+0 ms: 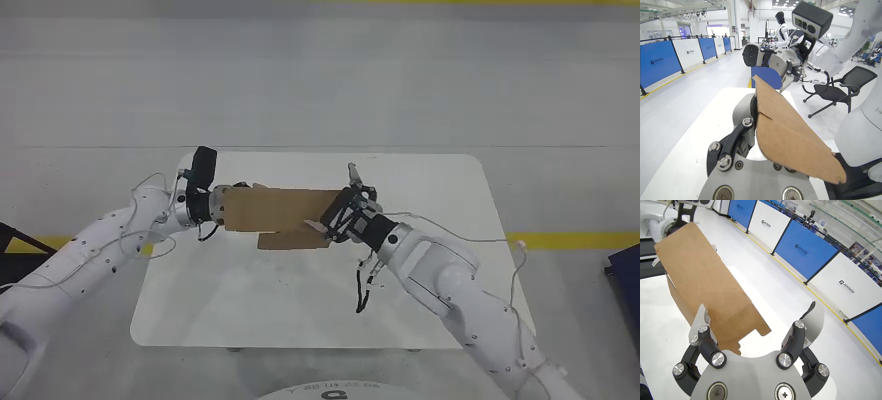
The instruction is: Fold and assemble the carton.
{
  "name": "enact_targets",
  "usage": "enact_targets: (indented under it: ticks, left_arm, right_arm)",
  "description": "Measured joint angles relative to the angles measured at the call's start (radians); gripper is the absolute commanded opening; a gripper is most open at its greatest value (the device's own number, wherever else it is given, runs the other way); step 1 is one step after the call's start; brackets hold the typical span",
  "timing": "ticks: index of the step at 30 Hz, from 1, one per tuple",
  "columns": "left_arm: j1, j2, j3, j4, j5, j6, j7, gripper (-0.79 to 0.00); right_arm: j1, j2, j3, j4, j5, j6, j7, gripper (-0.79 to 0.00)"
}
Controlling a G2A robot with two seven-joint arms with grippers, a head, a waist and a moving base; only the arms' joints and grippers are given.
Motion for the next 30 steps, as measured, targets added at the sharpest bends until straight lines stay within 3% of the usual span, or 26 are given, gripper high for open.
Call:
enact_targets:
  ticks: [4,9,12,18,22,24,28,30]
  left_arm:
    - [-0.005,0.018,-0.012,0.028,0.015,0.0,0.0,-0.785]
    - [0.018,0.059,-0.041,0.016,-0.055,0.0,0.0,-0.785]
    - [0.033,0.083,-0.034,-0.023,-0.113,0.0,0.0,-0.785]
    - [0.019,0.117,0.007,-0.072,-0.121,0.0,0.0,-0.785]
    - [0.004,0.126,0.034,-0.081,-0.128,0.0,0.0,-0.785]
    - [-0.005,0.129,0.047,-0.085,-0.134,0.0,0.0,-0.785]
    - [-0.022,0.133,0.068,-0.096,-0.141,0.0,0.0,-0.785]
    - [-0.03,0.134,0.083,-0.102,-0.134,0.0,0.0,-0.785]
  right_arm:
    - [-0.063,0.009,0.07,-0.041,0.025,-0.011,-0.107,0.0]
    - [-0.218,0.03,0.226,-0.086,0.045,-0.06,-0.262,0.0]
    - [-0.261,0.036,0.264,-0.104,-0.008,-0.1,-0.268,0.0]
    - [-0.224,0.029,0.211,-0.097,-0.166,-0.022,-0.18,0.0]
    - [-0.19,0.024,0.157,-0.086,-0.199,-0.038,-0.161,0.0]
    - [-0.17,0.021,0.128,-0.077,-0.211,-0.061,-0.139,-0.074]
    - [-0.133,0.014,0.091,-0.068,-0.224,-0.066,-0.106,-0.126]
    - [-0.119,0.011,0.074,-0.065,-0.236,-0.064,-0.108,-0.197]
